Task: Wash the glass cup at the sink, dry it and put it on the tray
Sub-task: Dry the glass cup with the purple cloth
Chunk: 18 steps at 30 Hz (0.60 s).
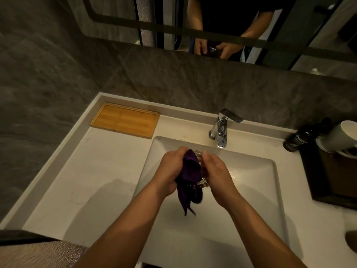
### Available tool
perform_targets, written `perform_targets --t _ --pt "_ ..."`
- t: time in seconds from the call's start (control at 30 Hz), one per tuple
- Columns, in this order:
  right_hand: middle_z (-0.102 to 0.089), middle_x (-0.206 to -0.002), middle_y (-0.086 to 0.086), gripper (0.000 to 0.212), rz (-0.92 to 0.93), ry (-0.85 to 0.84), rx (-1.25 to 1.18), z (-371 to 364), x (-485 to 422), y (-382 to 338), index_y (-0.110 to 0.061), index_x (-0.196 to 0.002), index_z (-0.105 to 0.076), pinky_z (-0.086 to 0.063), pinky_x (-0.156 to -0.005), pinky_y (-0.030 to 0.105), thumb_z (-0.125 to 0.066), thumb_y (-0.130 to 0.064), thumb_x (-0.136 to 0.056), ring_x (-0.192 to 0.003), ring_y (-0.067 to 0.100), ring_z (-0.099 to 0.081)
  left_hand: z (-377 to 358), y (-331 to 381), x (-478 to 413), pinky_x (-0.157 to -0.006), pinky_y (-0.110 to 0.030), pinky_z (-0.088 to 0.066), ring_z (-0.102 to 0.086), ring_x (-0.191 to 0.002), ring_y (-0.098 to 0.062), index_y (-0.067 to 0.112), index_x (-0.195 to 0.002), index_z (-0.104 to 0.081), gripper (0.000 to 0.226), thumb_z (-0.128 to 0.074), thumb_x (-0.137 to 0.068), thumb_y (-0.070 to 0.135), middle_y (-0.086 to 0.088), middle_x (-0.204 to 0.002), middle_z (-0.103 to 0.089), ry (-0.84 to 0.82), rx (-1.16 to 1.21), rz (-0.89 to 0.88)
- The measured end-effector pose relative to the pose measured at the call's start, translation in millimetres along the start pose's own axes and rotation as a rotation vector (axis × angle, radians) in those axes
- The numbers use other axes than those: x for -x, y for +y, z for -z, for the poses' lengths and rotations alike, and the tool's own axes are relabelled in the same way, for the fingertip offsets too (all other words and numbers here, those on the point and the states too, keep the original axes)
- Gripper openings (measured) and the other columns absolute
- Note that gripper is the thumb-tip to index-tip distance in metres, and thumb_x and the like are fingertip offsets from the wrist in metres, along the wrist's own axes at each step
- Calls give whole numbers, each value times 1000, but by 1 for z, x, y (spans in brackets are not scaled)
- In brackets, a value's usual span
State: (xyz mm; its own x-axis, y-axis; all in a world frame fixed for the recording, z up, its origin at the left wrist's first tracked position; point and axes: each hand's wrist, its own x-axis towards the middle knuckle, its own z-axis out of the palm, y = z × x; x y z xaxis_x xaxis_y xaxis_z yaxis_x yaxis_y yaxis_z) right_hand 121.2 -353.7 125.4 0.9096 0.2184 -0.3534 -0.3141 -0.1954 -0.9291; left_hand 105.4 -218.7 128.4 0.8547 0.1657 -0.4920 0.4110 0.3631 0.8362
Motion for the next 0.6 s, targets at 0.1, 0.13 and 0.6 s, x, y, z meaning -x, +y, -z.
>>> perform_targets --t 0.1,0.13,0.6 --pt "-72 -116 29 53 -61 43 -78 0 -2 3 -7 -117 -68 -56 -97 52 -48 -54 -105 -112 47 -69 -2 -12 1 -74 -34 -58 -72 -78 -15 25 -88 -70 38 -52 -92 58 1 -83 -73 39 -188 -73" --pt "-73 -116 28 53 -97 50 -101 0 -3 3 -5 -118 -69 -56 -97 51 -49 -52 -105 -112 45 -70 -2 -18 2 -78 -32 -58 -72 -84 -14 24 -98 -66 40 -51 -93 61 2 -91 -73 74 -329 -144" --pt "-80 -116 17 52 -199 134 -424 -28 -5 3 -12 -123 -73 -60 -92 48 -51 -56 -103 -106 32 -76 -10 -28 1 -73 -15 -53 -67 -96 -11 21 -115 -59 33 -61 -95 47 9 -102 -68 419 -278 -408"
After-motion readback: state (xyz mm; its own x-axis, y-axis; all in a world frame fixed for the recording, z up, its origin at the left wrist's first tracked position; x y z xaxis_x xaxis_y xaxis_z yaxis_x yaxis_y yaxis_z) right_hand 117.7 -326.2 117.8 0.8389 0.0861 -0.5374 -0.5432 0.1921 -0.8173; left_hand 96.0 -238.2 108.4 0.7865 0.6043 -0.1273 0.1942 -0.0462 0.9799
